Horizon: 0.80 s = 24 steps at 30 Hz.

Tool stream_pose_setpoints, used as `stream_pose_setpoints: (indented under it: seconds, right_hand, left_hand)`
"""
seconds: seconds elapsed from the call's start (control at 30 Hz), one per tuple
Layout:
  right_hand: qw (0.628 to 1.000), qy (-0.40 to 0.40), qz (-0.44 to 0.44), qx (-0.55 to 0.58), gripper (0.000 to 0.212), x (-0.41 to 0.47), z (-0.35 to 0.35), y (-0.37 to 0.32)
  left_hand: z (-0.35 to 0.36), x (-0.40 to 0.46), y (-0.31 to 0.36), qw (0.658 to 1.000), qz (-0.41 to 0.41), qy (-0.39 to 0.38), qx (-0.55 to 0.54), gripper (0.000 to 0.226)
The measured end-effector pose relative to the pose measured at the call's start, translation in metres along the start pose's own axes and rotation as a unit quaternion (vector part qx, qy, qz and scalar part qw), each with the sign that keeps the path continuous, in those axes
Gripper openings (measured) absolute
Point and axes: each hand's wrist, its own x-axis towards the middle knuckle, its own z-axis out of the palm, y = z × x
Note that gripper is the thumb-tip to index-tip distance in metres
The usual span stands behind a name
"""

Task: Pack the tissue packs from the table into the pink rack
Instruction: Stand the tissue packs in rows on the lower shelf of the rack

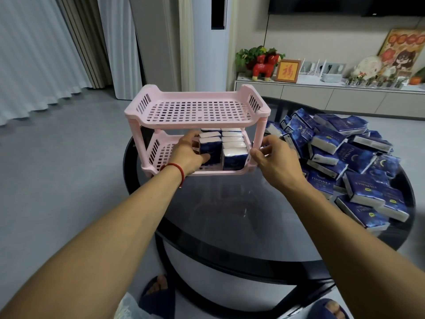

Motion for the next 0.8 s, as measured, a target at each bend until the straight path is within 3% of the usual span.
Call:
stream_pose_setpoints:
  seconds: [0.17, 0.33, 0.5, 0.6, 0.8]
  right_hand:
    - [0.999, -0.026, -0.016, 0.012, 0.019, 0.005, -0.002, 0.002]
    - [0.989, -0.117, -0.015, 0.093, 0.053, 0.013, -0.005, 0.007]
    - [0.977, -0.173, -0.008, 0.124, 0.068, 0.021, -0.002, 0.013]
    - [0.970, -0.198, -0.014, 0.142, 0.064, 0.022, 0.001, 0.012]
    - [0.965, -0.207, -0.018, 0.161, 0.059, 0.021, 0.003, 0.008]
  left_hand:
    - [0.006, -0.001, 0.000, 0.998, 0.014, -0.005, 0.056, 0.060]
    - [0.007, 0.010, 0.003, 0.996, 0.017, -0.008, 0.090, 0.063]
    - [0.001, 0.017, -0.006, 0.996, 0.017, -0.043, 0.077, 0.080]
    - [0.000, 0.020, -0.012, 0.996, 0.007, -0.056, 0.074, 0.086]
    - [0.003, 0.020, -0.014, 0.996, 0.035, -0.070, 0.043, 0.074]
